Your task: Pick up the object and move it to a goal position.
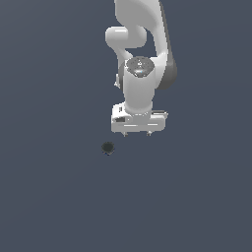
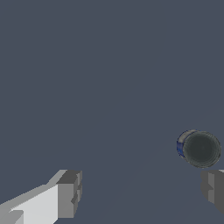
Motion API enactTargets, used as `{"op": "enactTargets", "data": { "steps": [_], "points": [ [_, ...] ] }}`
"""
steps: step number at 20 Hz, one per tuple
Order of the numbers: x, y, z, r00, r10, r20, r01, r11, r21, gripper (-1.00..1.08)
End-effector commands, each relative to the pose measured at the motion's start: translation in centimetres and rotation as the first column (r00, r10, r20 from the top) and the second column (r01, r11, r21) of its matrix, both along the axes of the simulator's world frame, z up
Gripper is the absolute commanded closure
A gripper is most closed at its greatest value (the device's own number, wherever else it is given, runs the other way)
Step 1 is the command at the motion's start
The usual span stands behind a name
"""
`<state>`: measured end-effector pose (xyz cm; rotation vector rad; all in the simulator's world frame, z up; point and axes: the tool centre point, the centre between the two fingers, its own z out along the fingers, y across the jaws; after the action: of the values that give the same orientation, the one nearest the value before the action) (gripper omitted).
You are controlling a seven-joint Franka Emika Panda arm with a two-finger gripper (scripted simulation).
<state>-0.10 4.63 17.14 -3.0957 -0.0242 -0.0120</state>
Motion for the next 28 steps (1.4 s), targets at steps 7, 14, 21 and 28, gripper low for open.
{"op": "enactTargets", "data": {
  "steps": [7, 14, 21, 28],
  "points": [
    [-0.3, -1.0, 0.5, 1.0, 0.0, -0.005, 0.0, 1.0, -0.019, -0.92],
    [-0.4, -1.4, 0.8, 1.0, -0.001, -0.008, 0.001, 1.0, -0.028, -0.92],
    [-0.3, -2.8, -0.5, 1.0, 0.029, -0.007, -0.029, 0.999, -0.031, -0.92],
    [-0.4, -6.1, -3.5, 0.995, 0.096, -0.006, -0.096, 0.995, -0.035, -0.92]
  ]
}}
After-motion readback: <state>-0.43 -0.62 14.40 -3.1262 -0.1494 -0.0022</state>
